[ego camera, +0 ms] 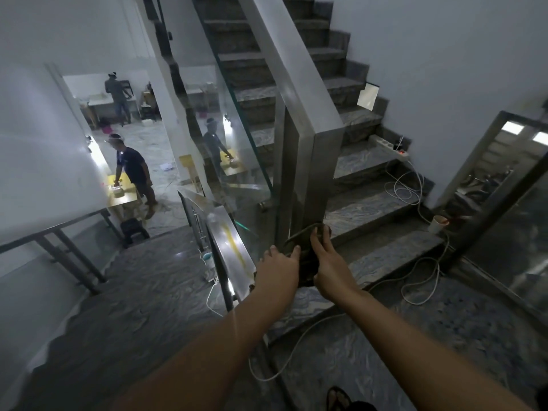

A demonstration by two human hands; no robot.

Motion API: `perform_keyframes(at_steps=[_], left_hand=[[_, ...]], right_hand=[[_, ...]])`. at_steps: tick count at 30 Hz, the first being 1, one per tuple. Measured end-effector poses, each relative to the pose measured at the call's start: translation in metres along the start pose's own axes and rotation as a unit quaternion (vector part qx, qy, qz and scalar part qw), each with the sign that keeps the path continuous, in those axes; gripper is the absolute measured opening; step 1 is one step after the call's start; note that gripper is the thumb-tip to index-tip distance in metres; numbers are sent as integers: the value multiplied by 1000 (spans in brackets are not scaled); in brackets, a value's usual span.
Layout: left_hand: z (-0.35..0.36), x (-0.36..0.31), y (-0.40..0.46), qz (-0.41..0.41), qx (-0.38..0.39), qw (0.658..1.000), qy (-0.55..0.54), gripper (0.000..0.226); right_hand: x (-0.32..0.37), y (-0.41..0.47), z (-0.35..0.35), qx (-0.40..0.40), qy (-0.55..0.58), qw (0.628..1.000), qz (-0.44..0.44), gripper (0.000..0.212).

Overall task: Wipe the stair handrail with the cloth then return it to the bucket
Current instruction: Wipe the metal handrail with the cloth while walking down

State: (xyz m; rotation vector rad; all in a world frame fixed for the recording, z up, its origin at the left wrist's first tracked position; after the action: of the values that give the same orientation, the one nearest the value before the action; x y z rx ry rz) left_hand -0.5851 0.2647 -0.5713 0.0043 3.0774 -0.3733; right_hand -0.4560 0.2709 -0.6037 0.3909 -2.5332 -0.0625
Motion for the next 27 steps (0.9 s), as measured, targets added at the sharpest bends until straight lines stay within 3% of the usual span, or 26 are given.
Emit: perform_keyframes(at_steps=[7, 13, 21, 27], left_hand=[[20, 6, -1, 11, -1, 995, 101, 64], [38, 15, -12, 80, -55, 990, 104, 70], [41, 25, -6, 62, 25, 998, 17, 75], [38, 56, 6, 14, 19, 1000, -5, 69]], right_hand=[[3, 6, 8, 147, -112, 982, 49, 79], [-1, 6, -4, 157, -231, 958, 61, 71], [-4, -1, -1, 178, -176, 968, 10, 72], [-11, -14, 4, 133, -140, 978, -82, 55]])
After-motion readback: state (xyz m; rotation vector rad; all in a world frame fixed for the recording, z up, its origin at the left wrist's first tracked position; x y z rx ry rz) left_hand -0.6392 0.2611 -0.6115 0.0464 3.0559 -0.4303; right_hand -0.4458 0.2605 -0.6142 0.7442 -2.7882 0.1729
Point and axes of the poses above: each hand's wrist, its own y-axis towards the middle knuckle, its own z-axis out of the palm, x = y × z, the point moved 1 cm from there along y, towards the middle knuckle, and after that the axes turned 15 degrees about -z, right-handed, at the moved point
